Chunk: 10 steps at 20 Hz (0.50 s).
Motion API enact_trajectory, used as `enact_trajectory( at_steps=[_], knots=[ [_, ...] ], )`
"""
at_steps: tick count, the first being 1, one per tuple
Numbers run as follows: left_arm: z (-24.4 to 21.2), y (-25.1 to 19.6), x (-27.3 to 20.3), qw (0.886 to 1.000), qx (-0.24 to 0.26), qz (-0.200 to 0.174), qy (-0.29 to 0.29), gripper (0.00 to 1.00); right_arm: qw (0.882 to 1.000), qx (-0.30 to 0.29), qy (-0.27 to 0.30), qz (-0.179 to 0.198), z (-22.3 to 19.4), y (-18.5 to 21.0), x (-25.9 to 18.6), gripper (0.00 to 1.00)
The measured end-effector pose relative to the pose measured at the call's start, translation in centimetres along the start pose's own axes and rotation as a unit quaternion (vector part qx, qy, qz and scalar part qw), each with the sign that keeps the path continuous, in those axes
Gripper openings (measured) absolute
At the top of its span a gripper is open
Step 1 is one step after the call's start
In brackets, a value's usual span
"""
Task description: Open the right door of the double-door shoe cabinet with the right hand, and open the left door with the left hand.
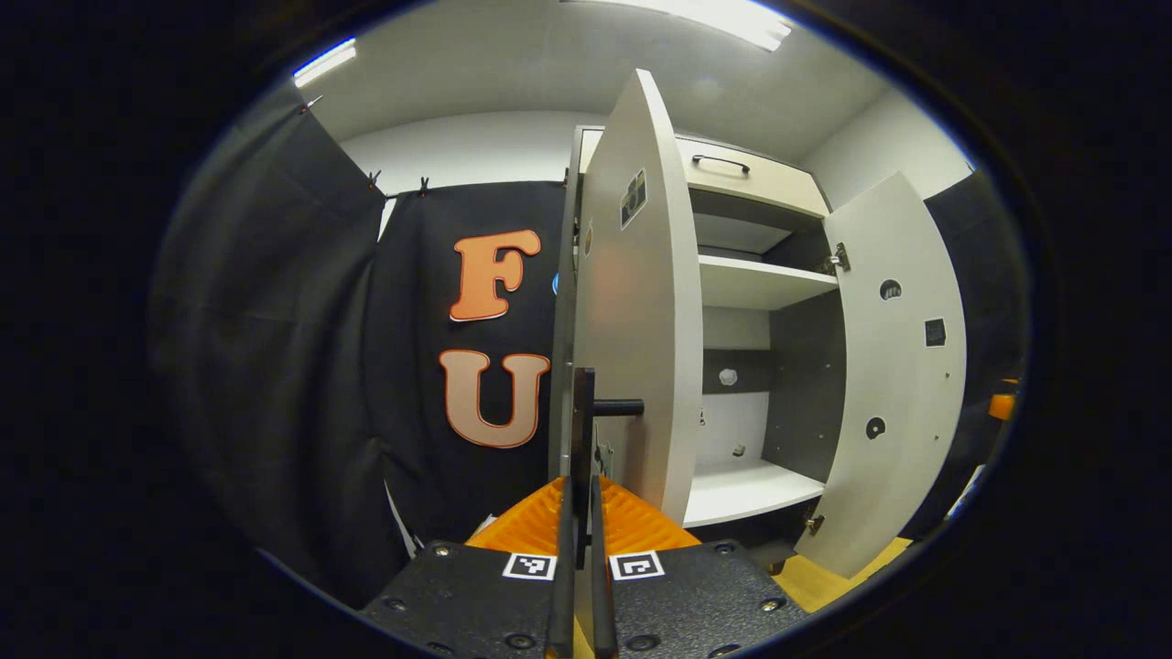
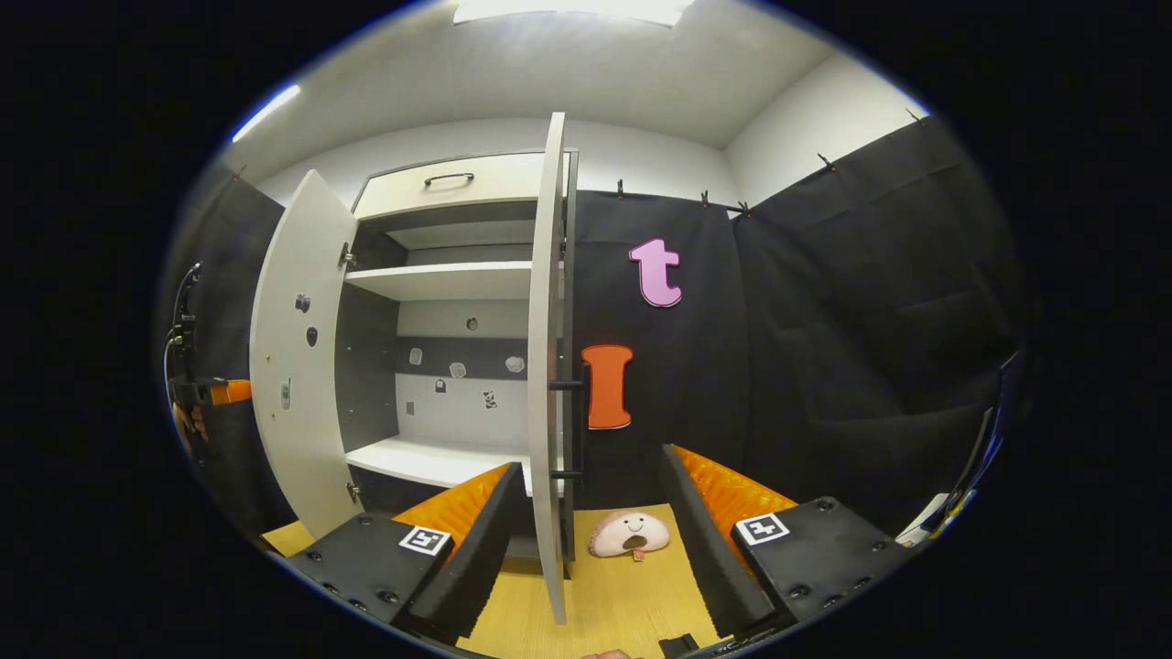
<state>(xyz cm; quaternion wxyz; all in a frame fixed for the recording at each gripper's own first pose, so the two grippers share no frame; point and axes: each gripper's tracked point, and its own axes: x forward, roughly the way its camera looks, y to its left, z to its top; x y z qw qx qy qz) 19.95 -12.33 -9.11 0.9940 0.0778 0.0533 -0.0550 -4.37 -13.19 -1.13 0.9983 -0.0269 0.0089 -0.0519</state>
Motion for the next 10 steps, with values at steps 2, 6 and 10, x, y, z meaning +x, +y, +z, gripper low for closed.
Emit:
enact_trajectory(
  at_steps=[2,6,10],
  knots=[
    [0.2,0.9,0.2,1.0,-0.003,0.02,-0.005,0.08,1.0,0.006,0.003,0.0,-0.1,-0.1,0.3,0.98],
    [0.2,1.2,0.4,1.0,-0.013,0.017,-0.007,0.02,1.0,0.019,0.006,0.004,-0.1,-0.2,0.7,0.97],
    [0.1,1.1,0.4,1.0,-0.005,-0.002,-0.006,0.08,1.0,0.018,0.008,0.004,-0.2,0.0,0.9,0.92]
  ],
)
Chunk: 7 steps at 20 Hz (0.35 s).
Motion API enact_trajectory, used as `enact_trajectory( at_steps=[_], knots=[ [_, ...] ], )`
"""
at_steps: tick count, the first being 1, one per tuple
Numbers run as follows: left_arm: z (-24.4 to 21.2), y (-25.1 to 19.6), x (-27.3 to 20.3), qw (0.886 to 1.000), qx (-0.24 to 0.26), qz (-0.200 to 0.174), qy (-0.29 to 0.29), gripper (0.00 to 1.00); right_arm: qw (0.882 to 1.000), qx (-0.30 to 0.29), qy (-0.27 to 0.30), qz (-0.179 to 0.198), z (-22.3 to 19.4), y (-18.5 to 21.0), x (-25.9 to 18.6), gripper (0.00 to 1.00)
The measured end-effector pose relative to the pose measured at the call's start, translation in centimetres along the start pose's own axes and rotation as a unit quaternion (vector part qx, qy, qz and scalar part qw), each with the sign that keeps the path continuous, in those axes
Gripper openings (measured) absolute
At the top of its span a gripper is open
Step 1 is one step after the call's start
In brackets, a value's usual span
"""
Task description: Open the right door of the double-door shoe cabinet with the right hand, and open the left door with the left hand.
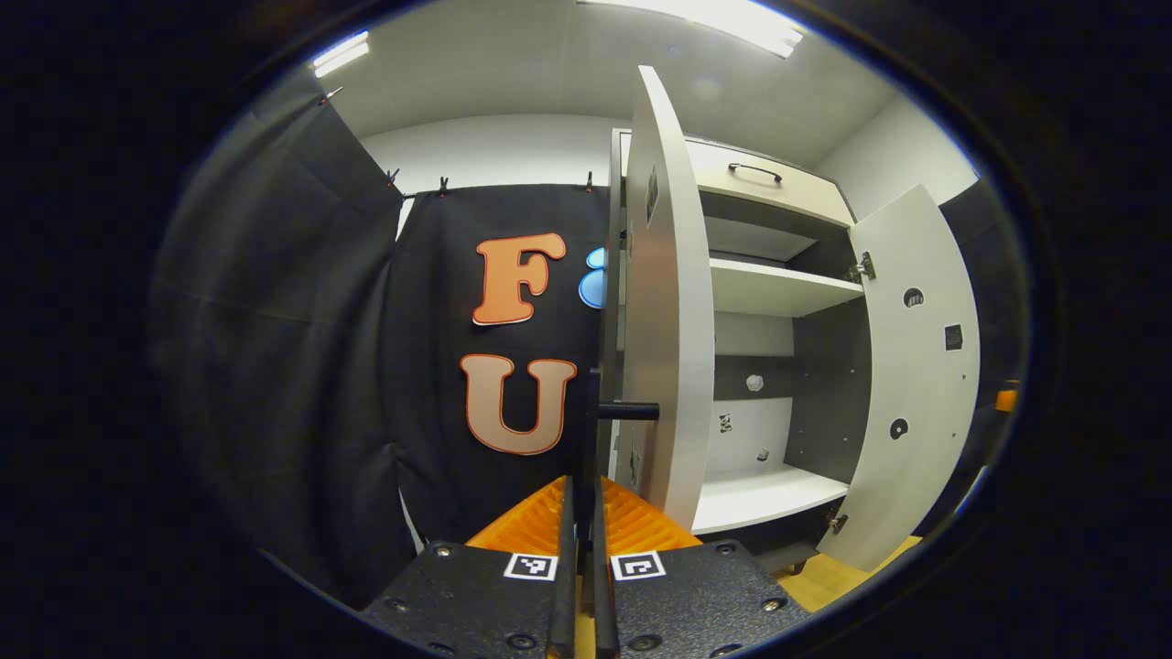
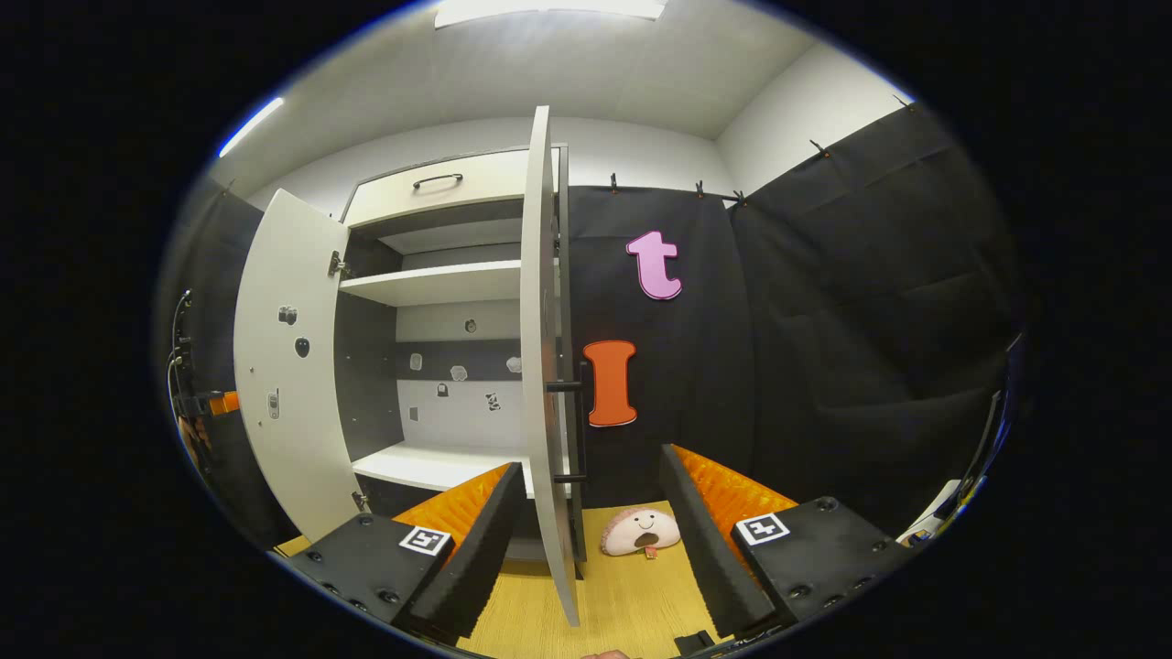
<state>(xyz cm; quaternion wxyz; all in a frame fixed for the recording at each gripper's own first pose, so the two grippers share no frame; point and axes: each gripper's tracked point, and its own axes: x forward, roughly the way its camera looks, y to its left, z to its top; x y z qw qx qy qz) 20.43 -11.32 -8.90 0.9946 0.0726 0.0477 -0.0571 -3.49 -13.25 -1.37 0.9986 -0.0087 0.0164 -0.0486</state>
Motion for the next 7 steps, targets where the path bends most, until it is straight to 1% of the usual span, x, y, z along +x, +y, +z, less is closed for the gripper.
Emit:
enact_trajectory(
  at_steps=[1,2,5,6,7],
  knots=[
    [0.0,0.1,0.0,1.0,0.004,-0.003,-0.001,0.08,1.0,-0.001,0.001,0.0,-0.1,0.1,-0.1,0.97],
    [0.0,0.1,0.0,1.0,0.008,-0.004,-0.001,0.08,1.0,-0.004,0.002,0.0,-0.1,0.3,-0.1,0.92],
    [0.0,0.5,-0.5,1.0,0.019,0.0,0.003,0.08,1.0,-0.01,0.005,0.0,-0.3,0.6,0.0,0.92],
    [0.1,0.7,-0.8,1.0,0.021,0.005,0.002,0.08,1.0,-0.011,0.008,-0.001,-0.5,0.8,0.0,0.98],
    [0.2,1.0,-1.2,1.0,0.02,0.012,0.001,0.08,1.0,-0.012,0.011,-0.002,-0.8,0.9,0.0,0.98]
  ],
)
